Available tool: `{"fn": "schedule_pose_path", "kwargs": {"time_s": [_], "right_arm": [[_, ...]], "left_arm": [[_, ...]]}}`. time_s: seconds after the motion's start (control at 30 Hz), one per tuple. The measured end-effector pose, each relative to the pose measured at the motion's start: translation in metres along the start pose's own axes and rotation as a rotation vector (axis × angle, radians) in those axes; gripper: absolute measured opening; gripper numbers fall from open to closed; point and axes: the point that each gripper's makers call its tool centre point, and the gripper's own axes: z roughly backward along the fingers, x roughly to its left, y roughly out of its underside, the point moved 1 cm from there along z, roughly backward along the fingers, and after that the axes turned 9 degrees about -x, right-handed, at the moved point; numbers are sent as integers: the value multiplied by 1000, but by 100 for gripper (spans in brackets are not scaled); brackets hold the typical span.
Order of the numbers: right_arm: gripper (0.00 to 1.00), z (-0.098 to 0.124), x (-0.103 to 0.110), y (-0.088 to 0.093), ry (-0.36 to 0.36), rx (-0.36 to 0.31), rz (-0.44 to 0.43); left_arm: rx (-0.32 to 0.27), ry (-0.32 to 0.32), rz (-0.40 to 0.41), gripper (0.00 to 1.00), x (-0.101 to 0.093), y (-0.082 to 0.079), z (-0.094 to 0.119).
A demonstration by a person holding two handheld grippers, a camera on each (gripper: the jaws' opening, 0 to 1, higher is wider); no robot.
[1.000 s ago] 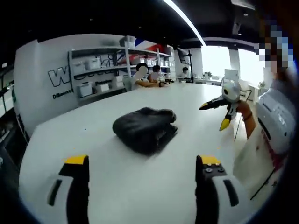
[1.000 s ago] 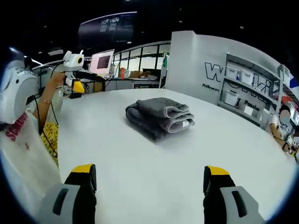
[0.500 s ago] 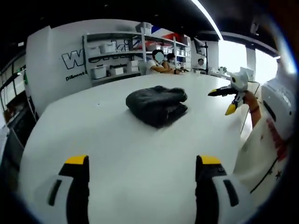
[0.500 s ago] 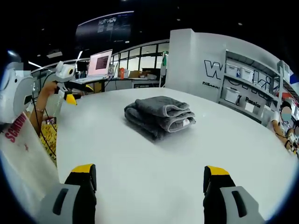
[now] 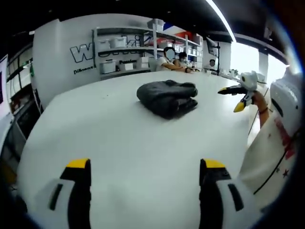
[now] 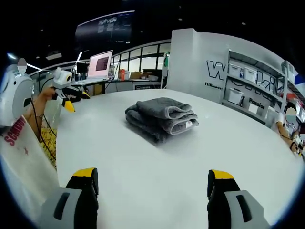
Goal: Fold the towel on the table until its edges align and the towel forms a compact rectangular stack.
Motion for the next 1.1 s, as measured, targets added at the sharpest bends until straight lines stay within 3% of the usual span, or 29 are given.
{"fn": "schedule_pose_path", "kwargs": {"time_s": [0.5,0.93,1.1], "right_arm": [[99,-1,0,0,3,1,-4],[99,1,-1,1,14,-7,-14],[99,2,-4,4,24,-6,-25]], "left_arm": [[15,33,8,99,-9,8,-4],[2,68,-2,99,-14,0,-7],[12,63,2,99,-13,4,-6]]}}
